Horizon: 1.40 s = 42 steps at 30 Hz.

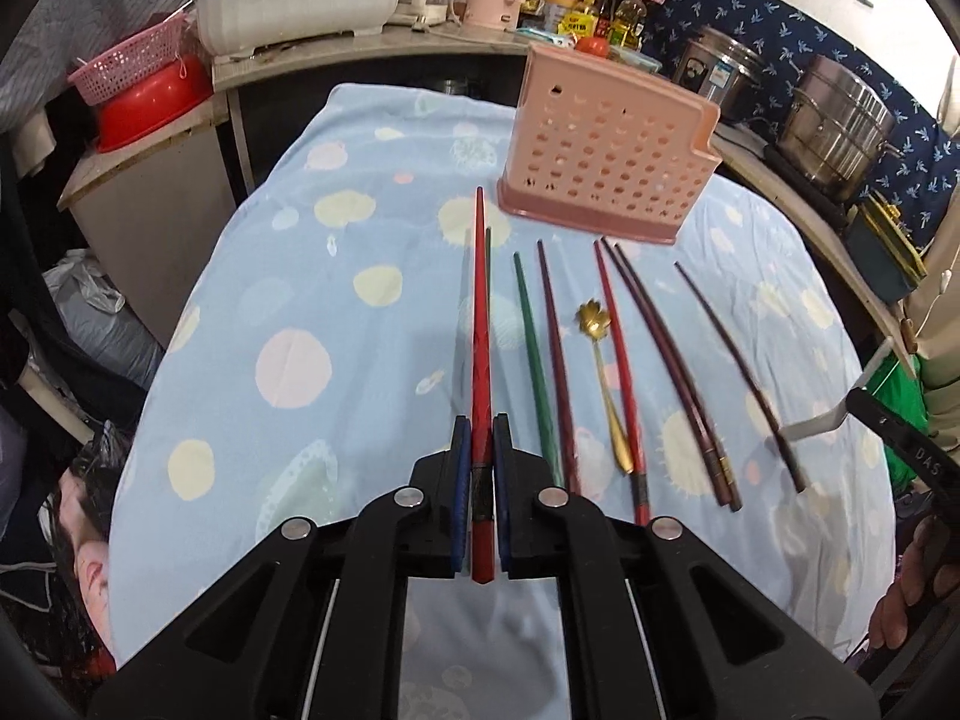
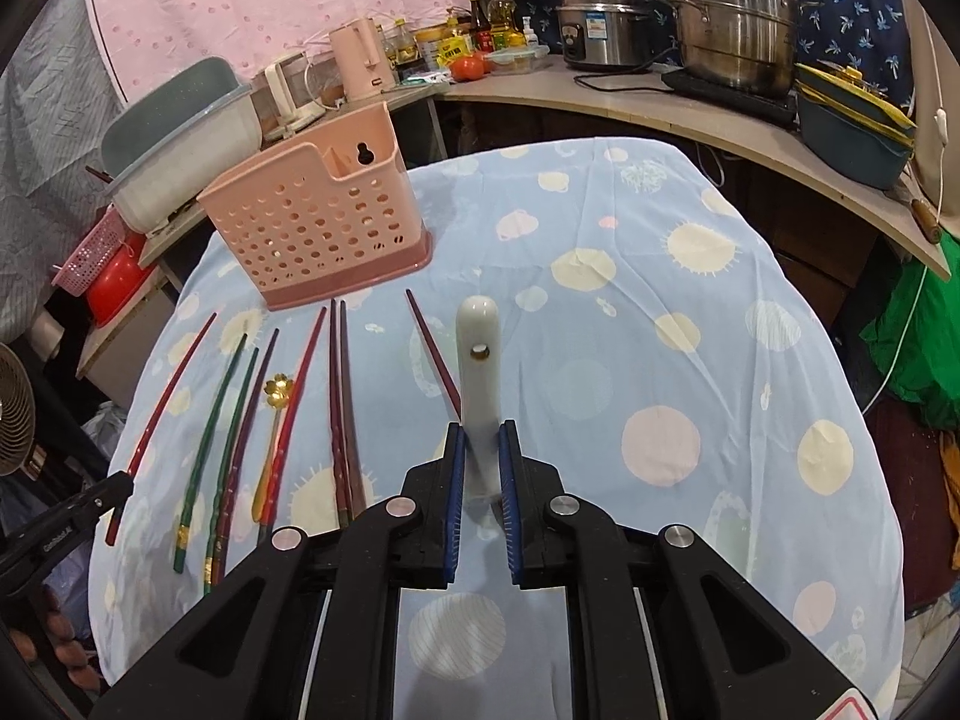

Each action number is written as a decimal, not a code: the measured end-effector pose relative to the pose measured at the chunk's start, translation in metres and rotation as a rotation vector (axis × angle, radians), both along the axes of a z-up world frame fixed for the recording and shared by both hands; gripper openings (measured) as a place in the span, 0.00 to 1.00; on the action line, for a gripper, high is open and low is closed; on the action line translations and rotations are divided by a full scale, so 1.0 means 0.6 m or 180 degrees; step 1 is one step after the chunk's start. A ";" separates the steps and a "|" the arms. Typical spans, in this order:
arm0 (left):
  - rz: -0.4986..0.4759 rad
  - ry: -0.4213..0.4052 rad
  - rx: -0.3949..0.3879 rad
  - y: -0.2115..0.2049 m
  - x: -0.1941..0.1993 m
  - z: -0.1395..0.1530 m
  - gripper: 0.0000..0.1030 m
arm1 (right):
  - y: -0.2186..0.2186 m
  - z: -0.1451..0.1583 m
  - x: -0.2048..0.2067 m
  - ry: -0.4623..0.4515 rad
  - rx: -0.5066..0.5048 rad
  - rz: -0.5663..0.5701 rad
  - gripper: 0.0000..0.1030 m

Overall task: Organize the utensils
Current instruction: 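Lift the white spoon with the right tool while the left tool lifts the red chopstick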

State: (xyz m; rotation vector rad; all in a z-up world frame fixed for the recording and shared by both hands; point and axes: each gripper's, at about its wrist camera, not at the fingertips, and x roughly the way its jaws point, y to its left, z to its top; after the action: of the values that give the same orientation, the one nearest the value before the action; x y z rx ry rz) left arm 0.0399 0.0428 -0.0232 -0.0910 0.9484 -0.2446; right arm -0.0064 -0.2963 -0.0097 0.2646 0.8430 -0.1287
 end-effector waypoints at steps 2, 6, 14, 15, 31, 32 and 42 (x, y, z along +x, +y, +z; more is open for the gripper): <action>0.0004 -0.0066 -0.0009 0.001 -0.001 0.014 0.07 | 0.000 0.005 0.000 -0.0029 -0.0004 0.0000 0.01; 0.0000 -0.0126 -0.0013 0.000 0.001 0.028 0.07 | 0.002 0.002 0.005 0.0014 -0.0055 0.0012 0.01; -0.0008 -0.0039 0.0029 -0.004 0.003 0.011 0.07 | -0.011 -0.033 0.021 0.0177 0.0096 -0.0030 0.30; -0.0011 -0.0024 0.0041 -0.006 0.004 0.007 0.07 | -0.010 -0.037 0.028 0.0189 0.0115 -0.0020 0.30; 0.0014 0.0114 0.0083 -0.006 0.015 -0.014 0.07 | 0.006 -0.082 0.097 0.0302 0.0167 0.0185 0.13; 0.0015 0.0116 0.0083 -0.006 0.015 -0.014 0.07 | 0.008 -0.079 0.095 0.0289 0.0151 0.0194 0.12; 0.0013 0.0036 0.0037 -0.002 0.001 0.004 0.07 | 0.018 -0.020 0.052 -0.0002 0.0141 0.0175 0.11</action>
State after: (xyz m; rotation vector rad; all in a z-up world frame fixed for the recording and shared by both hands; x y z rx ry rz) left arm 0.0406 0.0413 -0.0207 -0.0835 0.9606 -0.2350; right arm 0.0249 -0.2857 -0.0217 0.2829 0.8524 -0.0585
